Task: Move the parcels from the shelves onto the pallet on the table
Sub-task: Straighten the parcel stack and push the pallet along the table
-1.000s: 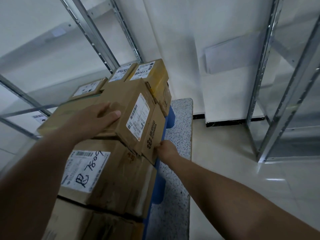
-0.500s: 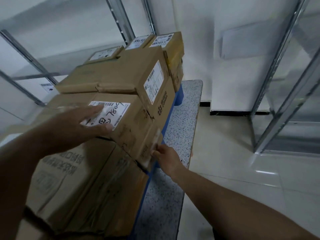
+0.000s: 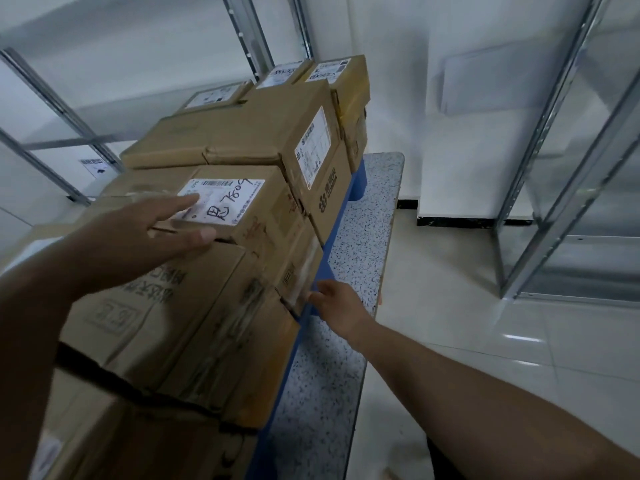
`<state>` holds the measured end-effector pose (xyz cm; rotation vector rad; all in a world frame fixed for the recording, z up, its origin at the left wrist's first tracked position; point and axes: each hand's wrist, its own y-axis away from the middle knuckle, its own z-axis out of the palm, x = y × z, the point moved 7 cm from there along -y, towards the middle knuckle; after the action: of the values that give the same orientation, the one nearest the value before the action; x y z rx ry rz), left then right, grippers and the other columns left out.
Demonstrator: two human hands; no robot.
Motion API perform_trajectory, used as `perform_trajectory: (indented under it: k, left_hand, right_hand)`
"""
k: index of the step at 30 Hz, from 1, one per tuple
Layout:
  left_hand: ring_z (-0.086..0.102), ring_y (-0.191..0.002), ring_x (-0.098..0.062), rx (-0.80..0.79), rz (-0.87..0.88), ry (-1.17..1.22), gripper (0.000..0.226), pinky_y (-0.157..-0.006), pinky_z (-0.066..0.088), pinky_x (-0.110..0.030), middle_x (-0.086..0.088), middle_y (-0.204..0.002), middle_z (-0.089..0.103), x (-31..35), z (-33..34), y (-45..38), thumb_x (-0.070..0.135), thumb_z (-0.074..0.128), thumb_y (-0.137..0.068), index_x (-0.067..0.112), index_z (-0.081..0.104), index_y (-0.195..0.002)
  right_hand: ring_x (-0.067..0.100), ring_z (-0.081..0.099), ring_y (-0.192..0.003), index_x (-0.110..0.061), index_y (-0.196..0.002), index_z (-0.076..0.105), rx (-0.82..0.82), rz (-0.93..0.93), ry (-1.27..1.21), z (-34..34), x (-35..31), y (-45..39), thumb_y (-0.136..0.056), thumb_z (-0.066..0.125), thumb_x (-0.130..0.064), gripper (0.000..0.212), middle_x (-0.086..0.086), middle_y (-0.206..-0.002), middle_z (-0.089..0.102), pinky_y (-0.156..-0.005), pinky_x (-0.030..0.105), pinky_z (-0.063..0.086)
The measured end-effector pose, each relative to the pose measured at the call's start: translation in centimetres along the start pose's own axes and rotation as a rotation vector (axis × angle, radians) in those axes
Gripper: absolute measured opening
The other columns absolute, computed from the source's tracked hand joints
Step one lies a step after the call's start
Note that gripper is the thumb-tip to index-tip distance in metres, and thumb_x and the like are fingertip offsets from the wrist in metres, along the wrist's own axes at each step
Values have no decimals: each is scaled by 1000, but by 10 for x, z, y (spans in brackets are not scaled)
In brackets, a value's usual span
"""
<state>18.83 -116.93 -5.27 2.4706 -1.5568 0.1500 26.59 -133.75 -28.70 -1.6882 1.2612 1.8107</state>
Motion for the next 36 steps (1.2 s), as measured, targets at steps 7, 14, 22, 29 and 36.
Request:
perform_trajectory:
  k: [7, 14, 22, 29, 36]
  left_hand:
    - [36, -129, -15, -13, -5, 80, 65, -104, 33, -43, 21, -140, 35, -36, 4, 57, 100, 41, -35, 85, 29, -98]
    - [33, -117, -4, 32, 7, 105, 85, -96, 34, -33, 15, -142, 37, -39, 15, 102, 101, 36, -32, 63, 37, -108]
    - [43, -125, -18, 87, -33, 42, 113, -100, 36, -40, 5, -146, 40, -30, 25, 120, 102, 30, -38, 43, 41, -134]
    - [39, -130, -25, 149, -54, 54, 81, -102, 30, -41, 0, -149, 36, -7, 30, 144, 66, 49, -67, 30, 44, -138]
    - [31, -137, -20, 127, 12, 57, 67, -109, 25, -41, 5, -150, 33, -17, 25, 151, 57, 56, -78, 33, 43, -139]
  right_hand:
    - [27, 49, -74, 13, -109, 56, -26, 10, -8, 17, 21, 34, -93, 56, -19, 36, 19, -83, 52, -69, 37, 38]
    - [9, 36, -55, -22, -63, 41, -113, -18, 32, 38, 23, 56, -94, 52, -20, 32, -4, -60, 37, -57, 26, 28]
    - [20, 40, -133, -7, -144, 36, -122, -52, 166, 25, 32, 95, -98, 48, -32, 53, 5, -146, 42, -101, 22, 31]
    - [24, 38, -134, -10, -147, 32, -90, -47, 173, 29, 40, 127, -98, 48, -36, 58, 9, -149, 38, -109, 33, 34]
    - [23, 42, -130, -5, -145, 33, -40, -35, 178, 49, 34, 139, -97, 49, -33, 58, 8, -142, 44, -101, 25, 33]
